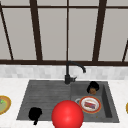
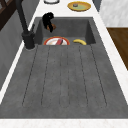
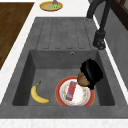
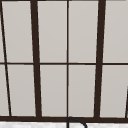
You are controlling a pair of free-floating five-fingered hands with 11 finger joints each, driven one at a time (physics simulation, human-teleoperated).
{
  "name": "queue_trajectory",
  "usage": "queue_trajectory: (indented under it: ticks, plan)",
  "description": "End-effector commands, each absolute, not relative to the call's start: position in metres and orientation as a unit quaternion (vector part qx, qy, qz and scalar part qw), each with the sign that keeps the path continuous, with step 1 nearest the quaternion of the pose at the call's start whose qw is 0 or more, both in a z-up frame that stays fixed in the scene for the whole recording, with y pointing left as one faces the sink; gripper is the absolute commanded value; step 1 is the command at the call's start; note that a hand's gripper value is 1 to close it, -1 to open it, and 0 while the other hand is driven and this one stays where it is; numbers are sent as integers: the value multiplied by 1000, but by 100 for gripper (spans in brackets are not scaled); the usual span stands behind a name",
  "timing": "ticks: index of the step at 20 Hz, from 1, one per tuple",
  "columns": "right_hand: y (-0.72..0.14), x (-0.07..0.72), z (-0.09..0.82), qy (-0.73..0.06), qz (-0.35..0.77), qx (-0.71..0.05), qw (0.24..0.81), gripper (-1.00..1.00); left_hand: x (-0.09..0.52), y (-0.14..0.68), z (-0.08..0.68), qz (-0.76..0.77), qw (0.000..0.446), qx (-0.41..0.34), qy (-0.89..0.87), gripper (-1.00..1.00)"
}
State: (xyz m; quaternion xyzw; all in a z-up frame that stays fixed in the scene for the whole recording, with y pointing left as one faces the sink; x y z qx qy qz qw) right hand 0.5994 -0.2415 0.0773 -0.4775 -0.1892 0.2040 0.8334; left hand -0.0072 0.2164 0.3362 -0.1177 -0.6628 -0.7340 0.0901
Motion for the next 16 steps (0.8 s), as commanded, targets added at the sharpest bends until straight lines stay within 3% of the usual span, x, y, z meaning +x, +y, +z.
queue_trajectory:
  ticks: [1,12,16]
  plan:
    - [-235,618,46,-194,213,-475,831,100,-7,216,336,-734,90,-118,-663,0]
    - [-231,635,-43,-229,223,-462,827,100,-7,216,336,-734,90,-118,-663,0]
    - [-253,633,-74,-276,208,-445,827,100,-7,216,336,-734,90,-118,-663,0]
